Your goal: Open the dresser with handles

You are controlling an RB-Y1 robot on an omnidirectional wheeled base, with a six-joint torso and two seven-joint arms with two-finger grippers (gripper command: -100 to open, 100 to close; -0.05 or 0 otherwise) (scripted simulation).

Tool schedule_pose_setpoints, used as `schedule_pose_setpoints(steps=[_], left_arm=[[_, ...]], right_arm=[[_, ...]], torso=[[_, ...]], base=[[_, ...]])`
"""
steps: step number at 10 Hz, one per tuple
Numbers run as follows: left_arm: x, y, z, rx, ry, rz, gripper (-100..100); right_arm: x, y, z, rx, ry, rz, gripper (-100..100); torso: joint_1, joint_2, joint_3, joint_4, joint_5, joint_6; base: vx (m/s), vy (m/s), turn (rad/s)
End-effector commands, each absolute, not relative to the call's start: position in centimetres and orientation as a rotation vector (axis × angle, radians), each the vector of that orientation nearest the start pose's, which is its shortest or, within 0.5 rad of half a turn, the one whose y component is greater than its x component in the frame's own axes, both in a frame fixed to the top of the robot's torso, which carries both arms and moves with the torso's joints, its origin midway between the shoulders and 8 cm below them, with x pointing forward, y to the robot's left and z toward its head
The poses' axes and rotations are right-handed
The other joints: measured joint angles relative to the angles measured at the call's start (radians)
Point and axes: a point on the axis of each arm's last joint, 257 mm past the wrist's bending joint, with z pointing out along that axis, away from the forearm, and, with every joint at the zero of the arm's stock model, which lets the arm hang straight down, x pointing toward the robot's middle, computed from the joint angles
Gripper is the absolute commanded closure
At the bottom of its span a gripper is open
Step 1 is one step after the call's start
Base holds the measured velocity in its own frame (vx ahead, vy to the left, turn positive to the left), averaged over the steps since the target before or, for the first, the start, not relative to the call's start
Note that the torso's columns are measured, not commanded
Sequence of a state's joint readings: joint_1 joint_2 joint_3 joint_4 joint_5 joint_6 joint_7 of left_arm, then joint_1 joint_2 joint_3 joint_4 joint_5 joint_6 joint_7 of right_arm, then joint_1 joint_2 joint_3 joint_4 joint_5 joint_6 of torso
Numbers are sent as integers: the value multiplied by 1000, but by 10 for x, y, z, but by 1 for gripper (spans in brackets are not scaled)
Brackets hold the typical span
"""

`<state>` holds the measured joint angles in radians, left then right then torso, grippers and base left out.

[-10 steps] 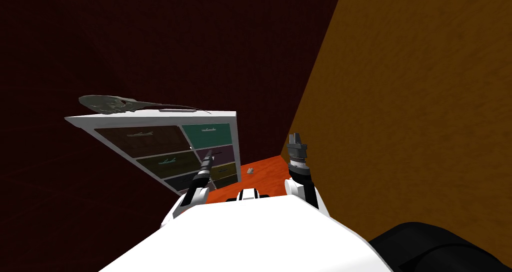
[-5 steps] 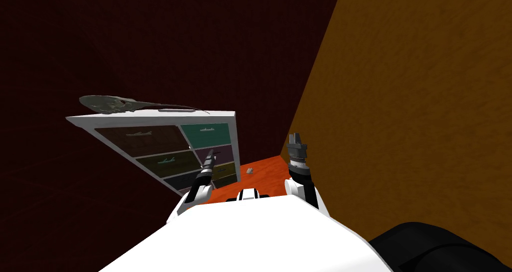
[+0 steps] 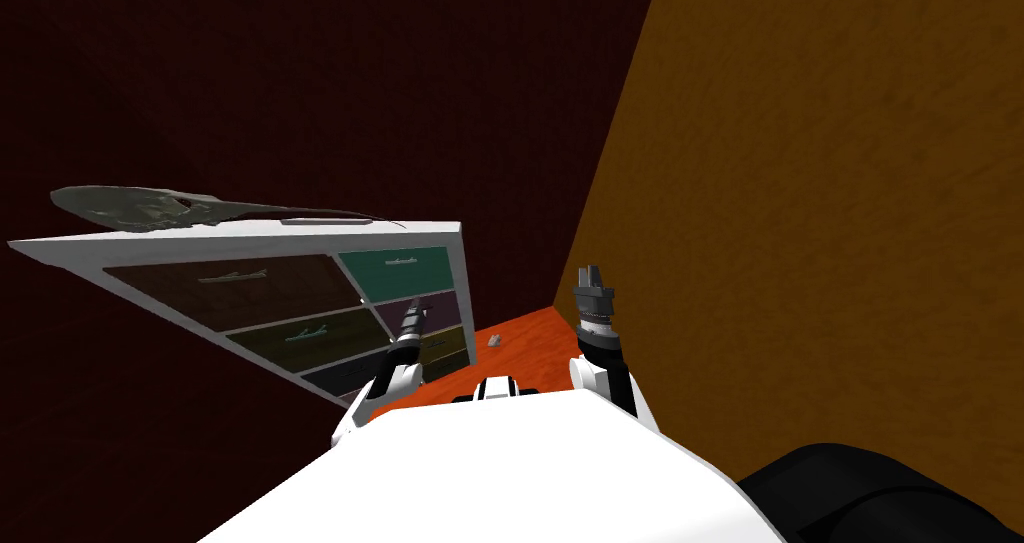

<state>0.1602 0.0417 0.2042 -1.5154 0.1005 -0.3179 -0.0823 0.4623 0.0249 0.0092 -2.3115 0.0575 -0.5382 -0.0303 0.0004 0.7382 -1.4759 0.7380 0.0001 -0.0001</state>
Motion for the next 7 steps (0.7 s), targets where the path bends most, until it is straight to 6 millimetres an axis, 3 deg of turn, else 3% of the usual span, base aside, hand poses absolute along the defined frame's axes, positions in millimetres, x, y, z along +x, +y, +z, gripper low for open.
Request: schedule_pose_setpoints(steps=[1, 3, 4, 7], left_arm=[[467, 364, -247, -1181, 975, -1023, 100], [464, 348, -251, -1168, 999, -1053, 100], [465, 353, -252, -1180, 996, -1042, 100], [465, 348, -241, -1166, 998, -1056, 100]], right_arm=[[333, -265, 57, 567, 545, 1338, 0], [333, -265, 57, 567, 545, 1338, 0], [333, -265, 57, 567, 545, 1338, 0], [333, -265, 57, 567, 545, 1339, 0]], torso=[[-1, -1, 0, 0, 0, 0], [-3, 2, 0, 3, -4, -2], [-3, 3, 2, 2, -3, -1], [-4, 9, 5, 4, -2, 1]], base=[[10, -10, 229], [23, -28, 229], [13, -13, 38], [-144, -31, -4]])
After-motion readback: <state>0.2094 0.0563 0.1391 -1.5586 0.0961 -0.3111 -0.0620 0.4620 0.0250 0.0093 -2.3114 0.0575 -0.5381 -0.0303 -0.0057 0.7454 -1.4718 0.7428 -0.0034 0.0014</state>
